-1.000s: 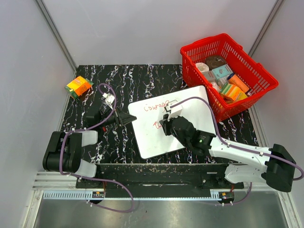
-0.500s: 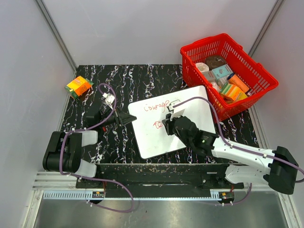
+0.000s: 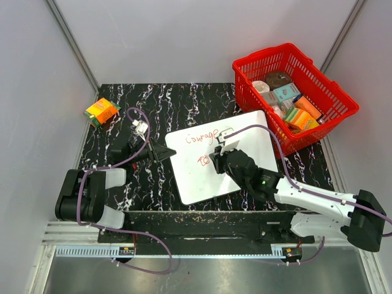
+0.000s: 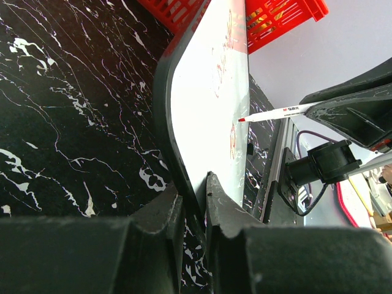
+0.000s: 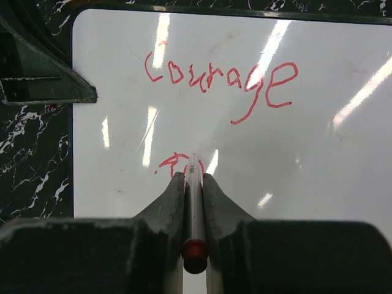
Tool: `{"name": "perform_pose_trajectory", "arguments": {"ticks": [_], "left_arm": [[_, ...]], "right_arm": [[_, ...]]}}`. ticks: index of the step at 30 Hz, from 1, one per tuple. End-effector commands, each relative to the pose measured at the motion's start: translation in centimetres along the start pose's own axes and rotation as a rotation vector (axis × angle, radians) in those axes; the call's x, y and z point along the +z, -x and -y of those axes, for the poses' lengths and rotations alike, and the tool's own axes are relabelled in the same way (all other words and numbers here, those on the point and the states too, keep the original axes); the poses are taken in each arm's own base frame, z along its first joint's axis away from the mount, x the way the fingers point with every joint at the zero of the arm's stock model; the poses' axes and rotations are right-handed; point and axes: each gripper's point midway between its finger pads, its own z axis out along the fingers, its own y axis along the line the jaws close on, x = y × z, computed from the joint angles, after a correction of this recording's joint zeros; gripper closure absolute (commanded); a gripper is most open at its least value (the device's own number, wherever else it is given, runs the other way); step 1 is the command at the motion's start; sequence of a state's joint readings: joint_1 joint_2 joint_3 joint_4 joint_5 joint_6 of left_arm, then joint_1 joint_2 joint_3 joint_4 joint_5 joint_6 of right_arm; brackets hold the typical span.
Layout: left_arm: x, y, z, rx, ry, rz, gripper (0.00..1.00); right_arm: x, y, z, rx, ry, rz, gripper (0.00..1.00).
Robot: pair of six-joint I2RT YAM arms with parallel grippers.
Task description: Write a sentence on the whiteboard
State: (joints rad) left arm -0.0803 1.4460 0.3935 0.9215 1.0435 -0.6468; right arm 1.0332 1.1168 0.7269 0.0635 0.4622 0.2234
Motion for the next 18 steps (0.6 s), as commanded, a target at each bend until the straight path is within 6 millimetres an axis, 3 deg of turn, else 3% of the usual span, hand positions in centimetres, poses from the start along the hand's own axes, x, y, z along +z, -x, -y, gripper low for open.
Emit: {"name": "perform_pose_trajectory", "arguments": {"ticks": [1,6,14,18], "left_arm": [[0.9,0.0,0.2,0.184,-0.026,-0.008,0.77],[0.9,0.1,0.5,0.192,-0.033,-0.003,0.51],[0.4,0.3,1.8,0.192,-0.055,0.045,0.29],[-0.5,-1.4,1.9,0.087,-0.017,0.068,0.21]], "right_arm": [[-0.2,2.5,0.4,0.022,-0.022,0.061,1.00],[-0.4,2.0,0.7,0.033,-0.020,0.049,1.00],[-1.6,2.9,1.5,0.039,-0.025,0.065,1.00],[-2.1,3.6,1.7,0.041,-0.026,0.079,1.00]]}}
